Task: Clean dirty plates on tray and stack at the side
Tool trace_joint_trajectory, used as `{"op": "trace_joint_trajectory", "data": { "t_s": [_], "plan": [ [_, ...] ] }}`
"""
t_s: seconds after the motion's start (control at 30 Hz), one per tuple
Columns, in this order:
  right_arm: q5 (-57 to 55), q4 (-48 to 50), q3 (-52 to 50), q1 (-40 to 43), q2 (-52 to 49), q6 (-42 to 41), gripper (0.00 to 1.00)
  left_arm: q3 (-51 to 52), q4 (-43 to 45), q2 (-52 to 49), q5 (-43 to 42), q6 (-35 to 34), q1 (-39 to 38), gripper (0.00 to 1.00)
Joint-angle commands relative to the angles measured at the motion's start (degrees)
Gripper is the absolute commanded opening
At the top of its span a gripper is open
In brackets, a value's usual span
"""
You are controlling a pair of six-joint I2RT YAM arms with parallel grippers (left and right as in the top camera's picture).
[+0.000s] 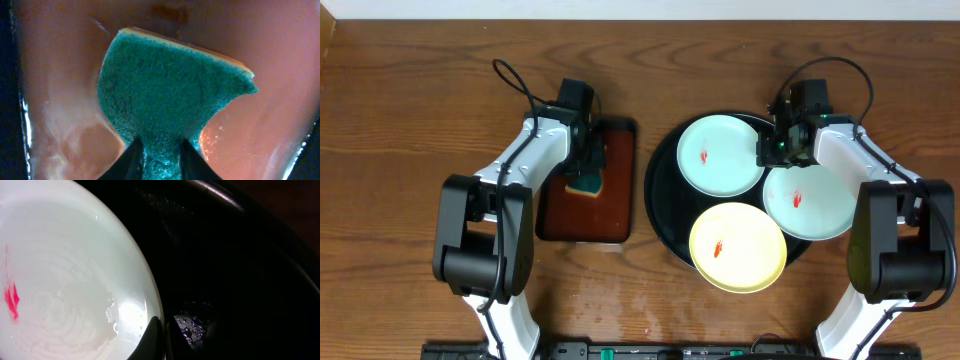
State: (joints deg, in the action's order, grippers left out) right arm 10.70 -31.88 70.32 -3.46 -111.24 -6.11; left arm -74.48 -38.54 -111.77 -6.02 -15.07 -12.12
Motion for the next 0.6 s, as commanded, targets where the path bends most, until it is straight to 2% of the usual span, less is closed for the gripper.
{"op": "trace_joint_trajectory", "data": {
  "t_s": [0.0, 0.07, 0.1, 0.13, 0.17, 0.4, 0.5, 0.57],
  "plan": [
    [-0.1, 0.1, -0.6, -0.3, 0.3, -0.1, 0.01, 1.1, -0.1, -1.3, -0.3, -0.1, -0.2, 0.2],
    [-0.1, 0.1, -0.6, -0.3, 0.3, -0.1, 0.02, 1.1, -0.1, -1.3, -0.3, -0.1, -0.2, 0.2],
    [-0.1, 0.1, -0.6, -0.3, 0.3, -0.1, 0.08, 1.1, -0.1, -1.3, -0.3, -0.1, -0.2, 0.28],
    [-0.1, 0.1, -0.6, -0.3, 0.3, -0.1, 0.12, 1.1, -0.1, -1.3, -0.3, -0.1, -0.2, 0.43],
    [-0.1, 0.1, -0.6, -0.3, 0.3, -0.1, 0.14, 1.1, -0.1, -1.3, -0.3, -0.1, -0.2, 0.48],
    [-0.1, 0.1, -0.7, -0.3, 0.3, -0.1, 0.12, 2.2, 0.1, -1.3, -0.3, -0.1, -0.2, 0.5],
    [-0.1, 0.1, -0.7, -0.3, 0.3, -0.1, 0.1, 2.3, 0.1, -1.3, -0.3, -0.1, -0.2, 0.46],
    [-0.1, 0.0, -0.7, -0.3, 0.3, -0.1, 0.1, 2.3, 0.0, -1.3, -0.3, -0.1, -0.2, 0.4]
  ]
}}
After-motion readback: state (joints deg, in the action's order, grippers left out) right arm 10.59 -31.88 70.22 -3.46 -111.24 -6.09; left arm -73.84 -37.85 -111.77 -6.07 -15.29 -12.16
